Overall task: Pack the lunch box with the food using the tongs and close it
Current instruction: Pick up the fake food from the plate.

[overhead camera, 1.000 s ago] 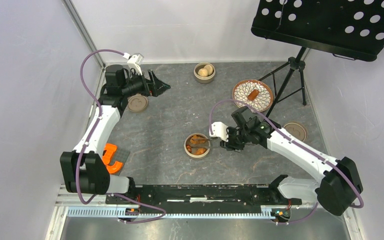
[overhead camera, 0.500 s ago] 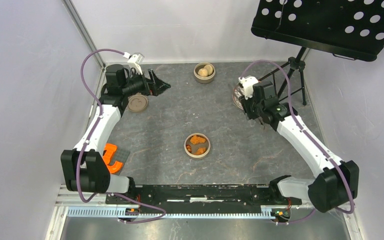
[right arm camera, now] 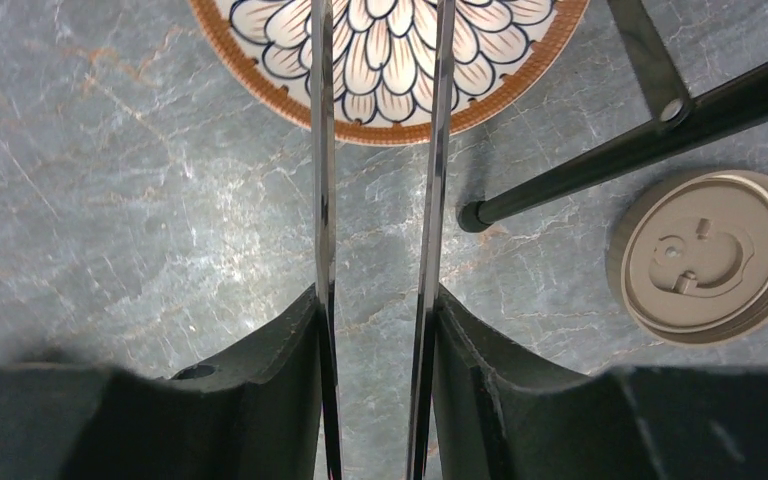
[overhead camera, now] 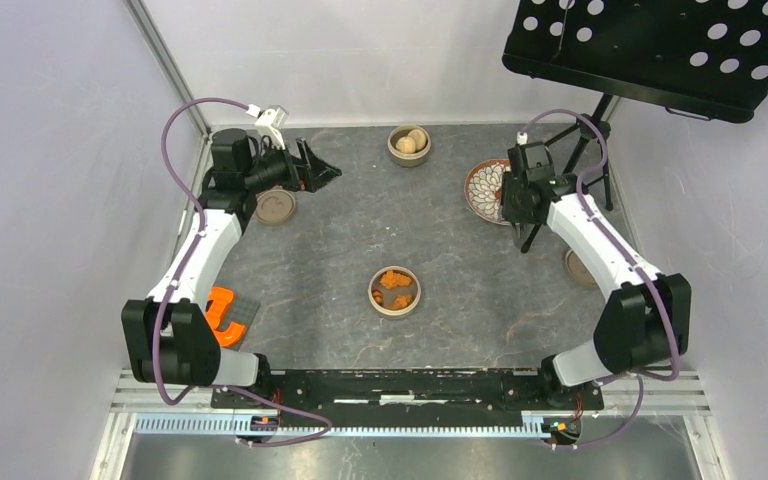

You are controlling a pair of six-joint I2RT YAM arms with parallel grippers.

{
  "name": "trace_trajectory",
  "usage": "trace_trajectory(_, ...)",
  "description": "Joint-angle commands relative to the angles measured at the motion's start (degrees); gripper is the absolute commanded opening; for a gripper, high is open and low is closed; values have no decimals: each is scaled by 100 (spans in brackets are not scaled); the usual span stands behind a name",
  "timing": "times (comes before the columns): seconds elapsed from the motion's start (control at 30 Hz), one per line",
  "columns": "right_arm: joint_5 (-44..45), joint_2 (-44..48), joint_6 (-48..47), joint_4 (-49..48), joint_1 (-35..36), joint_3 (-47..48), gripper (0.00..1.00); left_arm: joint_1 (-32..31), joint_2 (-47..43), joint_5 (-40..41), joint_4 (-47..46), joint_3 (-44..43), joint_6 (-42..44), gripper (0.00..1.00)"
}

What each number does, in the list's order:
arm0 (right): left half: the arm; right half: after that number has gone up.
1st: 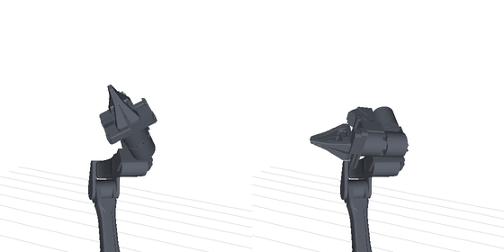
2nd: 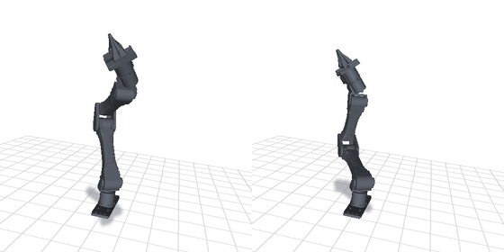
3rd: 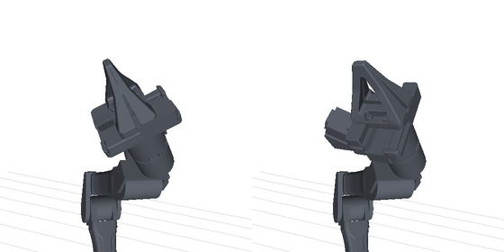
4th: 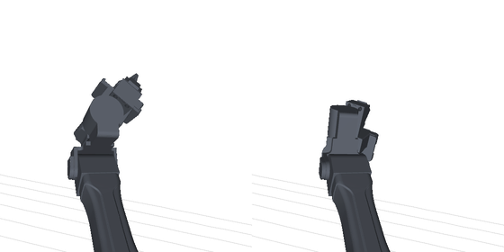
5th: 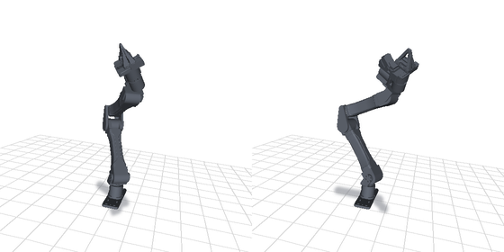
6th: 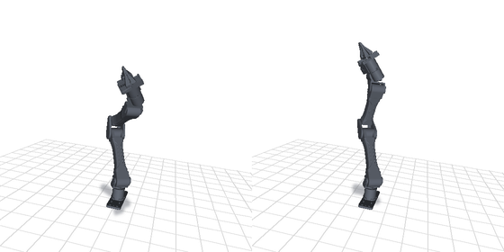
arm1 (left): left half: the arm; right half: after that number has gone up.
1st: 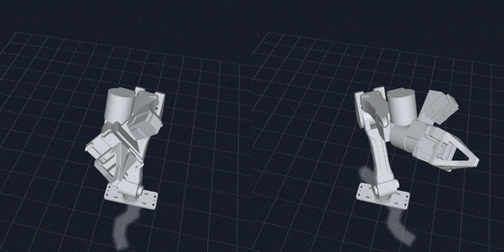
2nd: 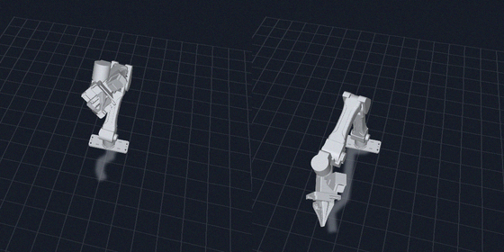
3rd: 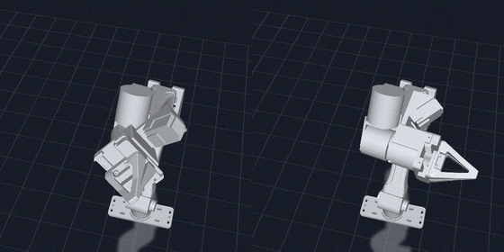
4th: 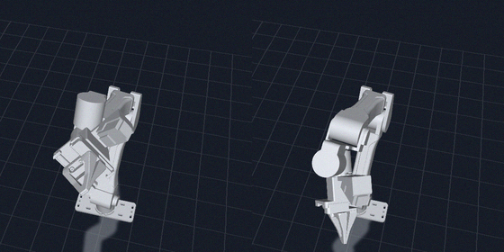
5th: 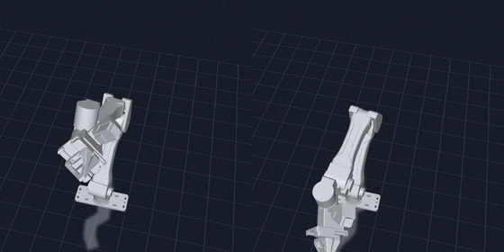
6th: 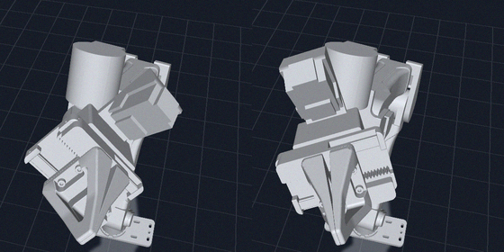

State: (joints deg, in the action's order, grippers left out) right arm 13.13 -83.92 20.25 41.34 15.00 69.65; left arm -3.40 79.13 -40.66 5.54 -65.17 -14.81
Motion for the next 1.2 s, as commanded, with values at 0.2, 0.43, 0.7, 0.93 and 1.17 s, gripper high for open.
trace_trajectory(0.2,-21,-711,837,293,-238,802,51,-16,-104,-60,-293,118,118,100)
trace_trajectory(0.43,15,-1129,885,313,-277,1073,53,-12,-82,-38,-274,59,119,100)
trace_trajectory(0.7,46,-1501,945,357,-339,1277,57,-7,-24,-20,-256,-25,85,100)
trace_trajectory(0.93,-56,-1657,1002,355,-415,1201,57,-8,-3,-5,-239,-69,66,100)
trace_trajectory(1.17,-189,-1819,1024,339,-448,1220,58,-6,49,6,-256,-58,48,100)
